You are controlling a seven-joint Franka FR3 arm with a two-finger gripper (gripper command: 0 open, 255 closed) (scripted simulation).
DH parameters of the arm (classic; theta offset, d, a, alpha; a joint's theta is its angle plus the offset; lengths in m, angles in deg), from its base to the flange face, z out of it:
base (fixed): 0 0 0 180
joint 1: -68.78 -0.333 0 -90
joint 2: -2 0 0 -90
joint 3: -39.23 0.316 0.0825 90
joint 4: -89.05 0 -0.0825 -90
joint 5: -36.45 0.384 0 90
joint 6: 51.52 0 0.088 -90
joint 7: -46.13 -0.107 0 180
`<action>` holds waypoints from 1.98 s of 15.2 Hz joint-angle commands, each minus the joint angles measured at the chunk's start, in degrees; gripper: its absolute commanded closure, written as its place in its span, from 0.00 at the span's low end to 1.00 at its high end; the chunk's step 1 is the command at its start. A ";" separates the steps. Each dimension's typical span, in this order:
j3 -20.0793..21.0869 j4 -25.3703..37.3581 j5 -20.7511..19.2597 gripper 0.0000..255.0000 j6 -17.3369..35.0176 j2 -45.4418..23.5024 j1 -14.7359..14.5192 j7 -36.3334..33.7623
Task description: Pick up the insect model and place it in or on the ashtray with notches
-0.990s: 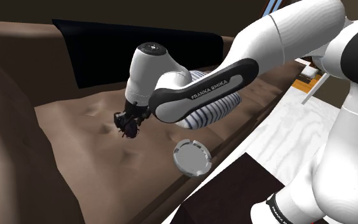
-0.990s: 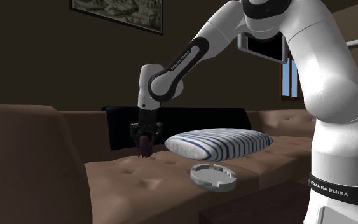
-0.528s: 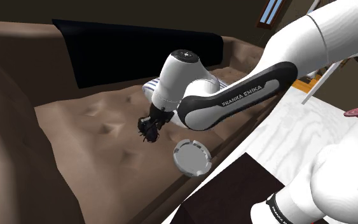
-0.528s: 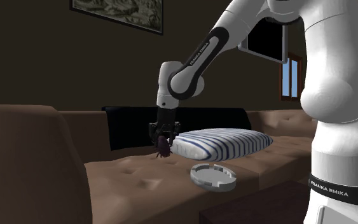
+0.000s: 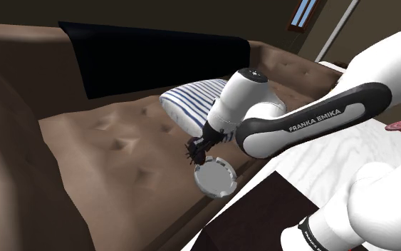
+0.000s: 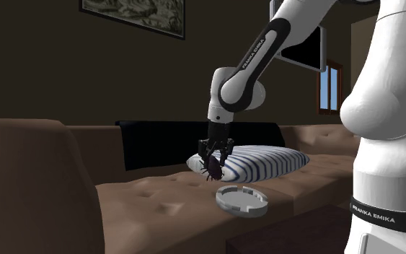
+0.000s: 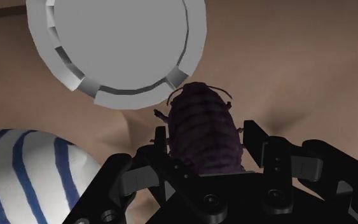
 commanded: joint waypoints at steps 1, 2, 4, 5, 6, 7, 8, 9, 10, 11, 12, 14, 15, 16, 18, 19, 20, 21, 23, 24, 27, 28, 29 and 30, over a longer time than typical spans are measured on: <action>-2.01 -4.23 2.79 1.00 -0.04 4.53 -0.81 3.75; -3.09 -6.30 3.74 1.00 -0.09 6.69 -1.27 5.28; -5.33 -10.32 5.16 1.00 -0.51 11.18 -2.06 8.16; -6.46 -12.29 5.64 1.00 -0.88 13.52 -2.34 9.52; -7.61 -14.21 5.96 1.00 -1.37 15.94 -2.54 10.83; -8.44 -15.57 6.09 1.00 -1.80 17.73 -2.62 11.74; -8.32 -15.86 5.97 1.00 -0.58 16.79 -2.53 11.60; -8.16 -16.12 5.87 1.00 0.66 15.83 -2.39 11.47; -7.98 -16.37 5.75 1.00 1.90 14.83 -2.23 11.33; -7.79 -16.60 5.62 1.00 3.16 13.80 -2.05 11.17; -7.59 -16.81 5.46 1.00 4.42 12.74 -1.84 11.00; -7.11 -17.16 5.04 1.00 6.99 10.54 -1.33 10.60; -6.84 -17.31 4.78 1.00 8.28 9.40 -1.02 10.36; -6.53 -17.44 4.48 1.00 9.58 8.23 -0.66 10.10; -5.79 -17.63 3.68 1.00 12.20 5.82 0.26 9.44; -5.33 -17.70 3.17 1.00 13.51 4.57 0.84 9.02; -4.79 -17.74 2.54 1.00 14.82 3.31 1.53 8.54; -4.16 -17.76 1.78 1.00 16.14 2.03 2.37 7.95; -3.61 -17.76 1.12 1.00 17.08 1.09 3.09 7.45; -3.61 -17.76 1.12 1.00 17.08 1.09 3.09 7.45; -3.62 -17.76 1.12 1.00 17.08 1.09 3.08 7.45; -3.62 -17.76 1.11 1.00 17.08 1.09 3.09 7.45; -3.62 -17.76 1.11 1.00 17.08 1.09 3.08 7.45; -3.76 -17.72 1.13 0.00 17.04 1.09 3.09 7.61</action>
